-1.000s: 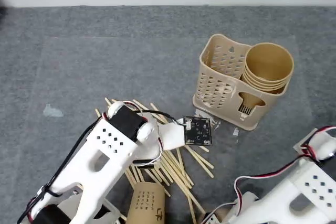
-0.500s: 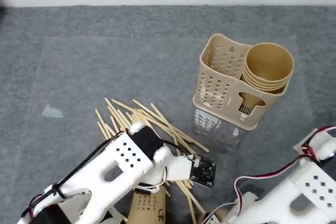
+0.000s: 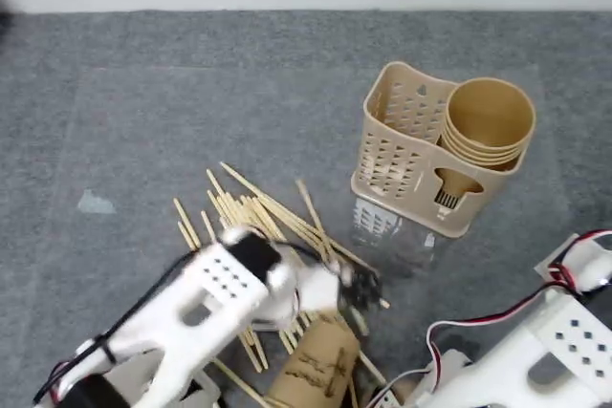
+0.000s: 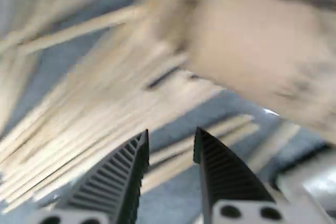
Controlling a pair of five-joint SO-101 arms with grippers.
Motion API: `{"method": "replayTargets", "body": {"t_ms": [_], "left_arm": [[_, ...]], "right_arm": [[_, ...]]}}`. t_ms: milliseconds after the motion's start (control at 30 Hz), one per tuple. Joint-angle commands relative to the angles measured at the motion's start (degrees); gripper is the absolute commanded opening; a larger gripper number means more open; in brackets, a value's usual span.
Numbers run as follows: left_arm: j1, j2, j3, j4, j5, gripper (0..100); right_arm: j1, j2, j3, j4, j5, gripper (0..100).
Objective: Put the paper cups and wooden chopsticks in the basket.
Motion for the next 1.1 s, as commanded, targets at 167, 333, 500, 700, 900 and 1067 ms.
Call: {"method": "replayTargets", "body": {"t_ms": [167, 333, 500, 700, 900, 1067], "left_arm": [[-10.0, -0.4, -3.8, -4.6, -0.6, 15], [-10.2, -0.7, -12.2, 7.6, -0.6, 15], [-9.8, -0.7, -18.9, 18.2, -0.6, 15], [-3.7, -0.7, -19.2, 23.3, 4.7, 15], [5.3, -0.7, -19.2, 23.3, 13.6, 15], [12.2, -0.7, -19.3, 23.3, 18.3, 15]], "right_arm": [[0.3, -1.7, -0.4, -0.7, -0.6, 10.1], [0.3, -1.7, -0.4, -0.7, -0.6, 10.1], [0.3, -1.7, -0.4, -0.7, -0.5, 10.1], [0.2, -1.7, -0.4, -0.5, -0.4, 10.1], [0.2, -1.7, -0.4, -0.8, -0.4, 10.1], [0.2, -1.5, -0.4, -0.9, -0.4, 10.1]]}}
